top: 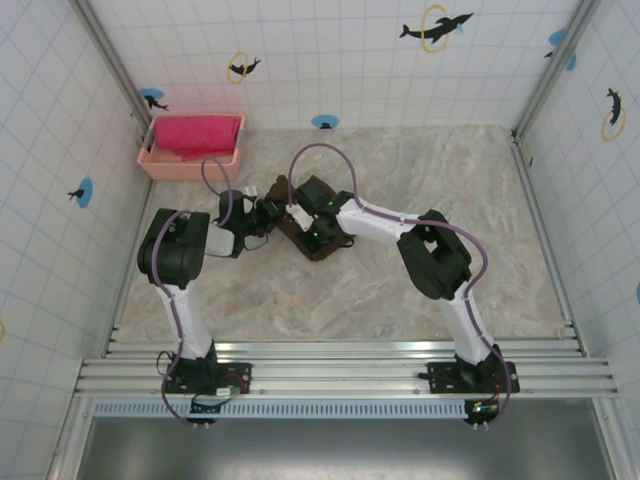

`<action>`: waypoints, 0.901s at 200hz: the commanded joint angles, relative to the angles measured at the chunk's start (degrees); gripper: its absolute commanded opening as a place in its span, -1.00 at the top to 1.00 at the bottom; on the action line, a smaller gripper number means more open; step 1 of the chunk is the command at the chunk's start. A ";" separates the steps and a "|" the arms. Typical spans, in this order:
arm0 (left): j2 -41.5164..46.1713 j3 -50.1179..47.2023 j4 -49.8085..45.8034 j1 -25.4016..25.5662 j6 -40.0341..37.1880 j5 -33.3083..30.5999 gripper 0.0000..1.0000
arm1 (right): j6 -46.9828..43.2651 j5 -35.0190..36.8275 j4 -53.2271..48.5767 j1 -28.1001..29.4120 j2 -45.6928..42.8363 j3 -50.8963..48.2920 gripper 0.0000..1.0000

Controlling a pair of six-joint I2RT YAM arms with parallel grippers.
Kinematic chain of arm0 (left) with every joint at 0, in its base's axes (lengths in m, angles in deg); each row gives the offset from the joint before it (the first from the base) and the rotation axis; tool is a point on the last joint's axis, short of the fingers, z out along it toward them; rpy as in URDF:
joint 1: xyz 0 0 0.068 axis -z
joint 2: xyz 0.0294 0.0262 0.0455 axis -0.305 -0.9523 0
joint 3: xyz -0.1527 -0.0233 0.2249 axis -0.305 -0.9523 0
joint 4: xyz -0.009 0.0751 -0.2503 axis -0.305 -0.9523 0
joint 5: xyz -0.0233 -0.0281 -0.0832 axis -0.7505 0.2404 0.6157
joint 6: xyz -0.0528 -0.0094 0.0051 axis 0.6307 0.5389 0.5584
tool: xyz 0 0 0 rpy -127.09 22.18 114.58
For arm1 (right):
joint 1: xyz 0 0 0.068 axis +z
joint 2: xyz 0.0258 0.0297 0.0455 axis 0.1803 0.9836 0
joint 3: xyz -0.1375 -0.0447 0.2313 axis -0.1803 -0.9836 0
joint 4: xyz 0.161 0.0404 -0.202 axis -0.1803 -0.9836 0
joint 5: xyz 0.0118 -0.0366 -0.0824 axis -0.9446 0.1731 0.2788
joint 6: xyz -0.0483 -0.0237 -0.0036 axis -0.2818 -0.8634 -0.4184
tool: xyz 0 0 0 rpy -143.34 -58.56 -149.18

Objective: Roll up the long pants

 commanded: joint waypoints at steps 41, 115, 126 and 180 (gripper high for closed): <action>-0.05 3.43 -15.40 0.49 -7.99 -0.49 1.00 | -0.81 -5.83 -8.50 2.34 8.27 -2.19 1.00; 5.34 20.97 -70.94 3.16 -25.26 -14.77 1.00 | -0.60 11.37 -8.28 2.70 -6.67 -7.02 -0.97; 4.47 22.95 -75.11 4.06 -25.14 -17.02 1.00 | -0.32 13.12 -8.20 2.98 -8.63 -7.33 -0.97; -3.55 35.30 -92.58 7.53 -22.63 -24.16 1.00 | -0.52 32.36 -9.99 7.18 -15.67 -5.78 -0.97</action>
